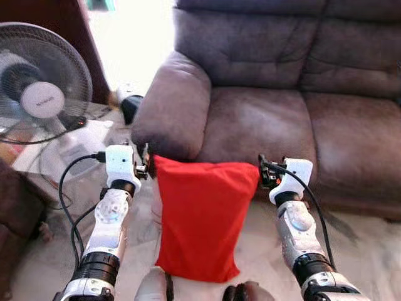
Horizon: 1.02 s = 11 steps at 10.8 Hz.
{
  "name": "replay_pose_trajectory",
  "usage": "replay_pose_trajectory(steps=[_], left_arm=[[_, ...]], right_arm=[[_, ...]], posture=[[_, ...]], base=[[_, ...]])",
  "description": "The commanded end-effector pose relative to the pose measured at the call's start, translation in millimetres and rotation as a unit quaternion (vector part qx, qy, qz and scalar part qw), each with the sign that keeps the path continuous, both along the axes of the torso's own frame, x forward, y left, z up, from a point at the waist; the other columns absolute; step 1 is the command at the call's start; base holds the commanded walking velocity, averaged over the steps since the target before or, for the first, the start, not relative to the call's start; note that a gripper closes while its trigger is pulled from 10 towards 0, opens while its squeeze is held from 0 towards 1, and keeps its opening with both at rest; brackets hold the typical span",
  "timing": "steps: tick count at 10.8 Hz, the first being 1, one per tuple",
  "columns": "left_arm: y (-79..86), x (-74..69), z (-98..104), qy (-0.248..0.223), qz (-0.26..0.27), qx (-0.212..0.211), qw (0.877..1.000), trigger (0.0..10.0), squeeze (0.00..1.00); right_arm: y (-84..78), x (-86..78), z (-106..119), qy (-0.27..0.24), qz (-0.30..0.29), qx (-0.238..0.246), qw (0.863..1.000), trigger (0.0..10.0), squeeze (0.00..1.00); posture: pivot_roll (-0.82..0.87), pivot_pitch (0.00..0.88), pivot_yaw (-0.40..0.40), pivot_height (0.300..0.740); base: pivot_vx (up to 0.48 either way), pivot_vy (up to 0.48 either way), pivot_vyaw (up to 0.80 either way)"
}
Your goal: Move the pillow to the sofa from floor
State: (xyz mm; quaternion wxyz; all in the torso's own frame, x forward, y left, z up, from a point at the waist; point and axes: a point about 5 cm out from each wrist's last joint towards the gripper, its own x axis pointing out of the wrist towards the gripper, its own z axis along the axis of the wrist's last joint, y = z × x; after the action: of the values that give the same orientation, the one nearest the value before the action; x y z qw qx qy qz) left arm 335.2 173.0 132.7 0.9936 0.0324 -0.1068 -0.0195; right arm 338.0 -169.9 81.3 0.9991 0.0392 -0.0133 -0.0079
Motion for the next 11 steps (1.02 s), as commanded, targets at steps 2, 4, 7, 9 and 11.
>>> replay_pose_trajectory(steps=[2,4,7,9,11], left_arm=[[1.9,-0.4,-1.4,0.002,0.002,-0.003,1.000,10.0,0.00],[1.1,-0.1,-2.3,0.005,0.000,-0.002,1.000,10.0,0.00],[0.8,0.1,-2.6,0.007,-0.001,0.001,1.000,10.0,0.00],[0.7,0.4,-3.2,0.009,-0.001,0.001,1.000,10.0,0.00],[0.7,0.5,-3.3,0.009,-0.001,0.001,1.000,10.0,0.00]], right_arm=[[2.4,-1.7,-4.9,0.014,0.006,-0.005,1.000,10.0,0.00],[2.5,-2.1,-4.9,0.012,0.006,-0.006,1.000,10.0,0.00],[2.0,-3.1,-5.9,0.012,0.008,-0.007,1.000,10.0,0.00],[2.9,-3.5,-6.8,0.014,0.011,-0.006,1.000,10.0,0.00],[4.1,-2.9,-7.5,0.019,0.014,-0.006,1.000,10.0,0.00]], posture=[[0.13,0.185,0.000,0.666],[0.13,0.185,0.000,0.654],[0.13,0.186,0.001,0.654],[0.13,0.187,0.001,0.654],[0.13,0.188,0.001,0.654]], base=[[0.000,0.000,0.00],[0.000,0.000,0.00],[0.000,0.000,0.00],[0.000,0.000,0.00],[0.000,0.000,0.00]])
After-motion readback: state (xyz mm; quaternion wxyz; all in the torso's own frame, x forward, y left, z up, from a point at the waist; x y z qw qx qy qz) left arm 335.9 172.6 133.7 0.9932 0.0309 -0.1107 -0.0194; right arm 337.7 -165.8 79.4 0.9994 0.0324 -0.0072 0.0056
